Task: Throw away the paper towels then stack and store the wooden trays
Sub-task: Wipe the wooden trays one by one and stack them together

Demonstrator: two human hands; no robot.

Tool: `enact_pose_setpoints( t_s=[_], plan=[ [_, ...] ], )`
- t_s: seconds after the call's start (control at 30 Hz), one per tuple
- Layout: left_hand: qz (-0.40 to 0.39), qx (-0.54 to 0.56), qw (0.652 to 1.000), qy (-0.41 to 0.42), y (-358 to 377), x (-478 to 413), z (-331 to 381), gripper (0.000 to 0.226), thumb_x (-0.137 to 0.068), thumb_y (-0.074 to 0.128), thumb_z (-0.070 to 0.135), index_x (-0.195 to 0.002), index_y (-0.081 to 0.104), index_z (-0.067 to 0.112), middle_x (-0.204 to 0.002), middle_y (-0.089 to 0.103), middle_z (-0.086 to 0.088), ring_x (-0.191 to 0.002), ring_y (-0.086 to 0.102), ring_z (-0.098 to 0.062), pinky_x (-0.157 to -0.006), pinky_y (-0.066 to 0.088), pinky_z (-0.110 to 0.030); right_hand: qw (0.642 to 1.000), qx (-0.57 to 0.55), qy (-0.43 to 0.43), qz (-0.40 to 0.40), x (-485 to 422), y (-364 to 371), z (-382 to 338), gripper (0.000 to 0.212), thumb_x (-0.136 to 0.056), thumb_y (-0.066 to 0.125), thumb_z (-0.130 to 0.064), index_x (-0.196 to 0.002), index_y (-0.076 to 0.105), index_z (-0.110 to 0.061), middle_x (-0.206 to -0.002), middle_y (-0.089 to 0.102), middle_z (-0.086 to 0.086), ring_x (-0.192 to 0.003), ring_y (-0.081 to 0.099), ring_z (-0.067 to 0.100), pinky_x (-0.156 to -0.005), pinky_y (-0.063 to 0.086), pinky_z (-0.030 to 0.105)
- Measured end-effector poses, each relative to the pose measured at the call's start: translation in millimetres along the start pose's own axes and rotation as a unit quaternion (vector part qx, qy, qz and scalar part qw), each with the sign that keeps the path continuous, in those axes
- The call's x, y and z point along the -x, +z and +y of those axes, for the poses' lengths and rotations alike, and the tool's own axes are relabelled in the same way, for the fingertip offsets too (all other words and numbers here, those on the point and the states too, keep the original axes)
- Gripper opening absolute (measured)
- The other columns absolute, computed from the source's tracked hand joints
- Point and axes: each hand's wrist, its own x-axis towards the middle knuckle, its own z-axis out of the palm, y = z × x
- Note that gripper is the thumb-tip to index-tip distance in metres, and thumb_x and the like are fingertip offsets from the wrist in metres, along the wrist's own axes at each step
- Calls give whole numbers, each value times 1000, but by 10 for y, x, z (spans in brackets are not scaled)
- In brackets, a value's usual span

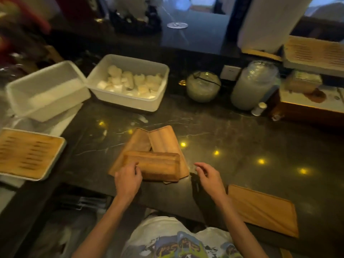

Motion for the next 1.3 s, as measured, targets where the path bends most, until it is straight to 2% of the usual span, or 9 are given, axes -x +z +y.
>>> enact_pose_setpoints(
  t_s=[0.13, 0.4, 0.53, 0.67, 0.77, 0.87, 1.1, 1.17, 1.3],
  plan=[
    [-26, 2, 993, -114, -233, -312, -423, 31, -96, 46, 20, -115, 65, 5, -110, 68, -20, -104, 62, -40, -89, 48, -48, 999, 43, 29, -8, -249, 482, -374, 29, -97, 53, -16, -122, 66, -15, -117, 68, 6, -108, 62, 20, -95, 50, 39],
    [-133, 96, 976, -142, -176, -618, -745, 30, -96, 49, 20, -117, 64, 5, -113, 69, -18, -107, 63, -36, -88, 51, -40, 989, 81, 121, -26, -363, 835, -527, 39, -95, 55, -21, -134, 54, -16, -119, 61, 5, -109, 59, 19, -91, 50, 31],
    [-198, 175, 955, -136, -107, -661, -798, 33, -95, 50, 11, -126, 60, 5, -114, 67, -16, -107, 61, -29, -87, 45, -33, 985, 47, 164, -28, -323, 884, -535, 47, -97, 53, -23, -142, 45, -20, -127, 58, 7, -116, 56, 22, -99, 50, 40],
    [-203, 230, 938, -159, -74, -724, -837, 29, -94, 50, 5, -123, 57, 5, -108, 66, -19, -104, 63, -37, -81, 50, -37, 978, 26, 205, -22, -271, 944, -516, 53, -96, 55, -21, -146, 39, -22, -132, 53, 9, -118, 56, 25, -102, 49, 46],
    [-212, 251, 927, -180, -70, -770, -824, 22, -93, 51, 3, -113, 56, 8, -91, 63, -7, -86, 62, -29, -68, 47, -32, 968, -37, 247, -19, -261, 974, -520, 50, -95, 57, -20, -142, 42, -20, -122, 58, 3, -103, 62, 16, -84, 58, 35],
    [-239, 252, 918, -189, -89, -801, -789, 17, -91, 53, -1, -103, 50, 11, -87, 56, -4, -87, 56, -23, -71, 46, -32, 937, -150, 313, -28, -265, 928, -566, 51, -93, 60, -12, -140, 42, -18, -102, 61, -2, -84, 62, 9, -56, 51, 19],
    [-245, 294, 908, -171, -316, -856, -559, 25, -91, 56, 2, -114, 47, 10, -105, 57, -9, -93, 57, -20, -70, 47, -29, 934, -199, 295, -37, -256, 536, -565, 32, -97, 55, -13, -129, 55, -10, -89, 63, 4, -69, 54, 10, -59, 45, 22],
    [-229, 310, 907, -167, -363, -822, -440, 27, -90, 56, -1, -115, 48, 8, -107, 56, -11, -99, 57, -24, -80, 51, -36, 915, -269, 293, -60, -220, 352, -541, 28, -99, 50, -10, -124, 60, -5, -82, 65, 5, -68, 59, 10, -64, 51, 23],
    [-142, 384, 903, -129, -386, -634, -152, 23, -91, 52, -5, -111, 52, 7, -113, 58, -13, -107, 61, -27, -93, 54, -45, 812, -499, 296, -59, -125, -71, -471, 24, -100, 46, -10, -115, 62, -1, -112, 71, 20, -103, 70, 29, -82, 60, 36]
  ],
)
